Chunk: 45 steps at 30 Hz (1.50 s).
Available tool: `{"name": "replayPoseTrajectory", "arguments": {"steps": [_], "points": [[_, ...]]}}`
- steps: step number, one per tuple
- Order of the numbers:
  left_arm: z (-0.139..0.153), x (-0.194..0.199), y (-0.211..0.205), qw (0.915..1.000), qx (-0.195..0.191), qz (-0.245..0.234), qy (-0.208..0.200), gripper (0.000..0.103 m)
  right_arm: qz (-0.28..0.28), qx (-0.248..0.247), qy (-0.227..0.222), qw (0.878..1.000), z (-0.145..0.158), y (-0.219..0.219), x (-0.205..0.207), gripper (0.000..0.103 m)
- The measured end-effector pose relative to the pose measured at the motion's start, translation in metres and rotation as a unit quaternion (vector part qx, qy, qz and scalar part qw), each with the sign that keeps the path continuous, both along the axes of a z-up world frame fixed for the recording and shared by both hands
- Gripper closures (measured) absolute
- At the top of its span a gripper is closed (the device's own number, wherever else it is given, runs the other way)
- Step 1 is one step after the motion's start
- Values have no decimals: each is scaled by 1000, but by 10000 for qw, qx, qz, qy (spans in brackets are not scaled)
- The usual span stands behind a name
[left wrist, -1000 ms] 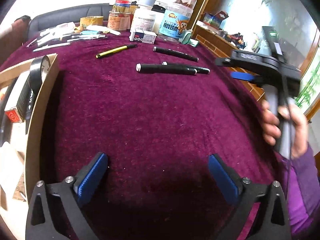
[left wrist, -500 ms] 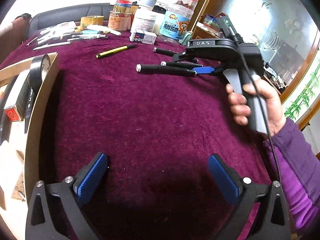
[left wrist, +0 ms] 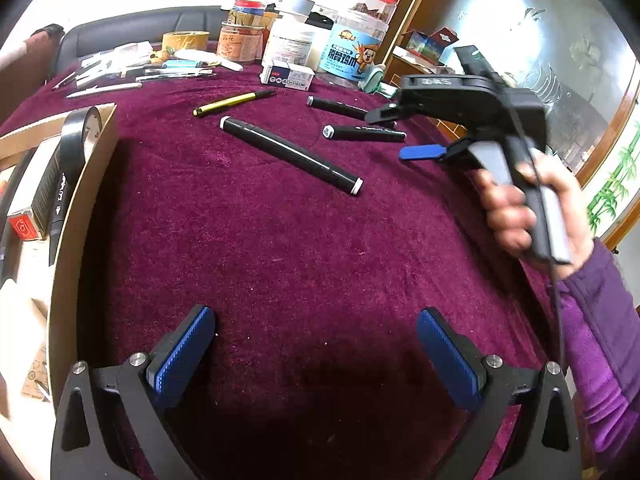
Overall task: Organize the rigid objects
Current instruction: 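Move the right tool to the loose black markers and grasp one, then lift the black marker with the right tool while the left tool grasps another black marker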
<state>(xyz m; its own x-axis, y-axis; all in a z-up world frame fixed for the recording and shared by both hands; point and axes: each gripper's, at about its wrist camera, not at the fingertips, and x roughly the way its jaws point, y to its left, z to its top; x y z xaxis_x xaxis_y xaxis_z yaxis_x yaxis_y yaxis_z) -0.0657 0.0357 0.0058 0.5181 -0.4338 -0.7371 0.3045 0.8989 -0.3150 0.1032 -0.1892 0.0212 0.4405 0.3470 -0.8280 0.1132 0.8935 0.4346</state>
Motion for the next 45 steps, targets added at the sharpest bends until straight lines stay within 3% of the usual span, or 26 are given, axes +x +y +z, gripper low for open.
{"name": "replayPoseTrajectory", "arguments": {"steps": [2, 8, 10, 11, 12, 15, 18, 21, 24, 26, 29, 35, 37, 39, 40, 41, 42, 43, 45], "points": [[0, 0, 0, 10000, -9, 2, 0, 1, -354, -37, -57, 9993, -2, 2, 9, 30], [0, 1, 2, 10000, -56, 4, 3, 1, -775, -1144, -16, 9904, -2, 42, 40, 31], [0, 1, 2, 10000, -70, 5, 3, 1, -782, -1694, -12, 9824, -2, 52, 47, 51], [0, 1, 2, 10000, -77, 6, 4, 1, -763, -2022, -24, 9764, -3, 56, 49, 70], [0, 0, 2, 10000, -81, 6, 4, 1, -687, -2116, -62, 9749, -3, 57, 48, 78], [0, 0, 1, 10000, -64, 7, 5, 1, -548, -1844, -57, 9813, -3, 43, 30, 89], [0, 1, 2, 10000, -81, 9, 12, 1, -417, -1504, -74, 9877, -3, 29, -5, 89], [3, 3, -5, 9996, 157, 87, 201, 1, -269, -1152, -159, 9929, -3, 22, -48, 89], [15, 17, -14, 9983, -179, 13, 553, 2, -186, -714, -431, 9963, -6, 12, -78, 89], [28, 34, -21, 9982, -210, 163, 538, 2, -225, -238, -790, 9963, -13, -2, -92, 89], [34, 71, -30, 9957, -94, 667, 631, 2, -328, 252, -760, 9962, -18, -13, -90, 89], [7, 137, -41, 9869, 251, 1297, 925, 2, -258, 219, -777, 9964, -16, -10, -90, 90], [1, 146, -45, 9855, 495, 1398, 819, 2, -258, 247, -768, 9964, -17, -10, -89, 90], [-1, 149, -51, 9849, 872, 1355, 640, 13, -274, 318, -747, 9963, -19, -12, -87, 90], [-2, 147, -55, 9841, 1166, 1238, 520, 47, -290, 380, -731, 9962, -19, -14, -87, 90], [-1, 144, -56, 9831, 1355, 1151, 427, 66, -309, 450, -714, 9960, -20, -16, -87, 90], [1, 140, -54, 9833, 1423, 1076, 360, 73, -323, 510, -701, 9957, -21, -18, -88, 90], [2, 137, -47, 9838, 1403, 1047, 387, 87, -332, 559, -689, 9955, -21, -19, -88, 90], [4, 127, -31, 9868, 1163, 981, 553, 89, -347, 638, -672, 9951, -22, -21, -88, 90]]}}
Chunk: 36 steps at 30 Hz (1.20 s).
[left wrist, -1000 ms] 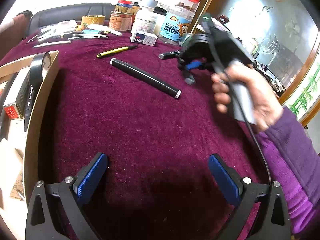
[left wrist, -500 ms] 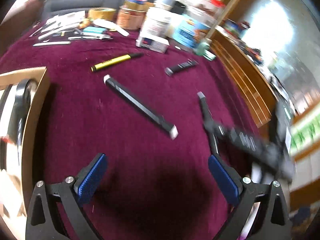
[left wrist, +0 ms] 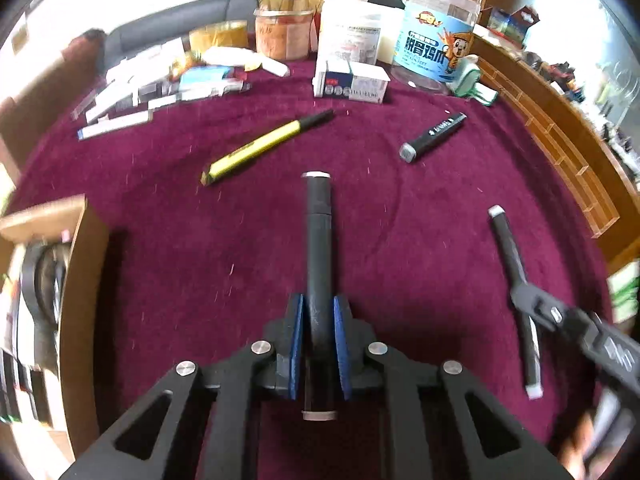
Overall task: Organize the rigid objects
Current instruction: 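Lift the black marker with the right tool while the left tool grasps another black marker, then carry both black markers over the tray and open both tools to drop them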
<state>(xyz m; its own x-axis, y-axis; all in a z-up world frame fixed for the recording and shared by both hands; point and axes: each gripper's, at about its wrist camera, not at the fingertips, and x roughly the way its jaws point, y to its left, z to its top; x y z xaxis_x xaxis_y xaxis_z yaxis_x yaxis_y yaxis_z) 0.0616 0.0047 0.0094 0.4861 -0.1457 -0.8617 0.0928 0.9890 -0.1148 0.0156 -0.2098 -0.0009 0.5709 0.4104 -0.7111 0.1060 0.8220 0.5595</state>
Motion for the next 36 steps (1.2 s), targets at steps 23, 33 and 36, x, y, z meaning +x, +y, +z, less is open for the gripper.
{"name": "replayPoseTrajectory", "arguments": {"steps": [23, 33, 36], "points": [[15, -74, 25, 9987, -59, -113, -499, 89, 96, -203, -301, 9993, 3, 10, 2, 73], [48, -133, 71, 9936, -782, 4, -809, 89, 194, -1321, -510, 9897, 10, 39, 1, 69], [59, -153, 96, 9922, -698, 147, -1017, 89, 164, -1706, -471, 9841, 12, 48, 3, 73]]}}
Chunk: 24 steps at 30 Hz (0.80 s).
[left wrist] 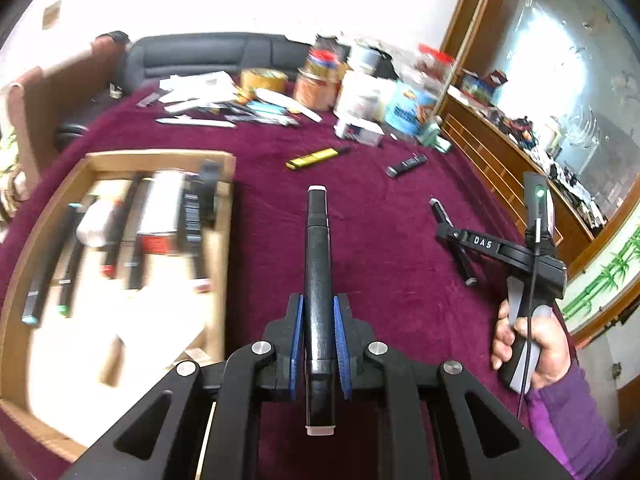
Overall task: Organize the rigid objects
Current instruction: 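Carry both black markers over the tray and open both tools to drop them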
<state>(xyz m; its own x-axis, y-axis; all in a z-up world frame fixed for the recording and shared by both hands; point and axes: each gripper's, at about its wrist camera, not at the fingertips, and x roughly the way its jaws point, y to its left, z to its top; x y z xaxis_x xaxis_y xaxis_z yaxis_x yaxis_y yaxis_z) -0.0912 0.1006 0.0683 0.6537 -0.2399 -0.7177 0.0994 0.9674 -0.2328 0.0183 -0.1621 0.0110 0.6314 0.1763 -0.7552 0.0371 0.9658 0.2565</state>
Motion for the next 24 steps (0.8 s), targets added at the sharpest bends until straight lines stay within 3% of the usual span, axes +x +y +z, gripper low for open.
{"name": "replayPoseTrajectory", "arguments": {"steps": [3, 5, 10, 15, 24], "points": [[7, -15, 37, 9993, -91, 341, -96, 89, -144, -776, 126, 9968, 2, 15, 2, 88], [8, -22, 65, 9976, -112, 675, -141, 89, -151, -940, 234, 9952, 3, 19, 2, 89], [-5, -33, 129, 9899, -180, 1405, -53, 88, -44, -42, 467, 9989, 11, 10, -7, 89], [-29, -31, 159, 9853, -320, 1660, 242, 88, 420, 784, 534, 9946, 27, 32, -27, 89], [-55, -23, 180, 9807, -337, 1852, 527, 88, 1891, 1490, 702, 9680, 58, 147, -43, 88]]}}
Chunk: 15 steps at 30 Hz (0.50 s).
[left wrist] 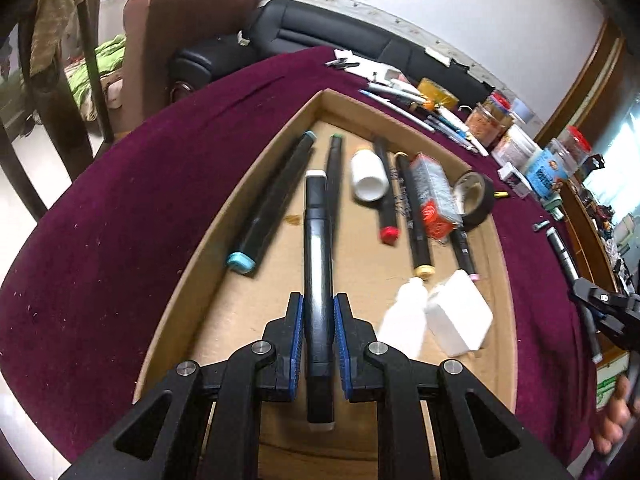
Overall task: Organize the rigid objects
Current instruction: 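Carry both black markers over the tray and open both tools to drop them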
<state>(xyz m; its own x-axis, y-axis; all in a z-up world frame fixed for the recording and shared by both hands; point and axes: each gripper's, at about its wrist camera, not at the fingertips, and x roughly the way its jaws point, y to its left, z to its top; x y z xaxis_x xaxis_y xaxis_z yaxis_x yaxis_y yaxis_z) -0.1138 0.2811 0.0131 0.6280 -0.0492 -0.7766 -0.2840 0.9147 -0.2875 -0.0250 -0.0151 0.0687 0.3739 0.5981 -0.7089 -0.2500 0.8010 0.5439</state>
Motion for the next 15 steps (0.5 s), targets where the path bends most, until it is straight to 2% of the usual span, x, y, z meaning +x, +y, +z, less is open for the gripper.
{"name": "replayPoseTrajectory", "arguments": {"steps": [2, 7, 9, 11, 15], "points": [[0, 0, 3, 9999, 97, 35, 4, 88, 371, 37, 47, 9993, 2, 33, -4, 88], [7, -9, 13, 9992, -274, -136, -258, 86, 1245, -62, 117, 9921, 0, 111, -21, 88], [11, -14, 20, 9985, -400, -91, -356, 79, 1510, -215, 74, 9883, -3, 137, -27, 88], [16, -21, 31, 9973, -552, 40, -477, 68, 1717, -348, 73, 9845, -8, 158, -33, 88], [23, -33, 46, 9957, -607, 224, -667, 68, 1964, -479, 170, 9792, -20, 186, -32, 88]]}}
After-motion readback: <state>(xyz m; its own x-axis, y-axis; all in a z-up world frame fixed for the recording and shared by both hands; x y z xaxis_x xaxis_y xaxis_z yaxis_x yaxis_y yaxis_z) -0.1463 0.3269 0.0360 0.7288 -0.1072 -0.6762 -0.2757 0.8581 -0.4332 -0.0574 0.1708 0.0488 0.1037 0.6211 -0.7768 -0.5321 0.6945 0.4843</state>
